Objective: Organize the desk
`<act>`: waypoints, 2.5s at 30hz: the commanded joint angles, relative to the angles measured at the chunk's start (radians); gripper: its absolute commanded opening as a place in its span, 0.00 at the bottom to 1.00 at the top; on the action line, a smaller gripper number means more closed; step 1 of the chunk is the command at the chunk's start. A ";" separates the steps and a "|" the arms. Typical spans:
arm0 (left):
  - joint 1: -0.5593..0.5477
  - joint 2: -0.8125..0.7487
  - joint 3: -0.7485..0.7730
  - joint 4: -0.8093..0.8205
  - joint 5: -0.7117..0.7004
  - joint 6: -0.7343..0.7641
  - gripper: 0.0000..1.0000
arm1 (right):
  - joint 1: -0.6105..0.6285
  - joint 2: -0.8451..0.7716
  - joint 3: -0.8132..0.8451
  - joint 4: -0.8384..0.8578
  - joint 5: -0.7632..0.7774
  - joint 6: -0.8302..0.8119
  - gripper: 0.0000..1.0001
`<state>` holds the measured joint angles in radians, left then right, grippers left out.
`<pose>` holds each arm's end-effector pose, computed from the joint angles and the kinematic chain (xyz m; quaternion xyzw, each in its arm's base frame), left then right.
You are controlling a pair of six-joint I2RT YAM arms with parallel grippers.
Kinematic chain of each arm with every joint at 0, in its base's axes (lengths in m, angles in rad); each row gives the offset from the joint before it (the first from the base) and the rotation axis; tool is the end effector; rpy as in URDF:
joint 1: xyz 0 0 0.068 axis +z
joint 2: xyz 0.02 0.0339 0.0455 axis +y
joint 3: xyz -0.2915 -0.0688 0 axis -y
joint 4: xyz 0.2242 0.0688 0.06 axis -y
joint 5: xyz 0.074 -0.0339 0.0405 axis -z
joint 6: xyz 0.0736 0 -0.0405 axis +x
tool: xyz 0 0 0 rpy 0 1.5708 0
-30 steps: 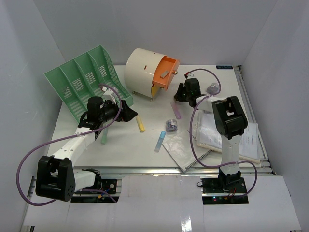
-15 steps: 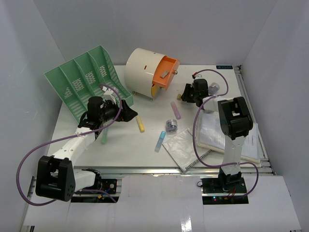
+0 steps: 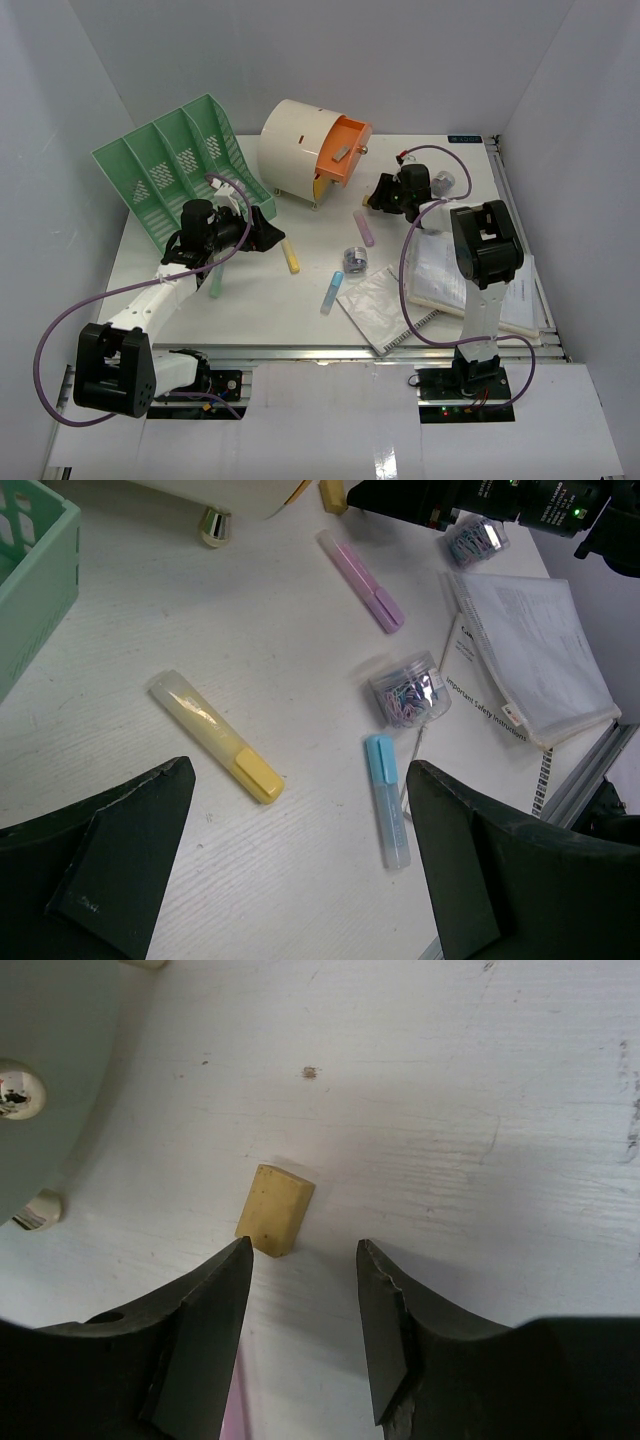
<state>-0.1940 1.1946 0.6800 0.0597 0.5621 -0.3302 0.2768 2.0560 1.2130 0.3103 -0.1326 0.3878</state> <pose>0.2476 -0.0886 0.2666 0.0910 0.8232 -0.3591 0.4303 0.4557 0.1396 0.1692 0.0152 0.8669 0.2158 0.4491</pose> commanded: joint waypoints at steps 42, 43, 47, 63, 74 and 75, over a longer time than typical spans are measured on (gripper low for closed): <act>-0.013 -0.045 0.034 -0.003 0.006 0.019 0.98 | 0.068 0.007 0.107 -0.115 0.249 -0.104 0.46; -0.013 -0.044 0.035 -0.003 0.006 0.019 0.98 | 0.067 0.004 0.109 -0.115 0.249 -0.097 0.47; -0.013 -0.043 0.033 -0.003 0.006 0.019 0.98 | 0.068 -0.008 0.109 -0.116 0.220 -0.081 0.49; -0.015 -0.036 0.035 -0.006 0.001 0.022 0.98 | 0.085 0.065 0.230 -0.171 0.256 -0.041 0.57; -0.015 -0.036 0.036 -0.008 -0.001 0.025 0.98 | 0.125 0.110 0.248 -0.189 0.350 -0.074 0.53; -0.015 -0.037 0.036 -0.008 -0.001 0.025 0.98 | 0.128 0.109 0.244 -0.189 0.365 -0.078 0.52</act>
<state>-0.2050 1.1820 0.6819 0.0559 0.5610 -0.3195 0.3900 2.1561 1.4376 0.1258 0.1573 0.3292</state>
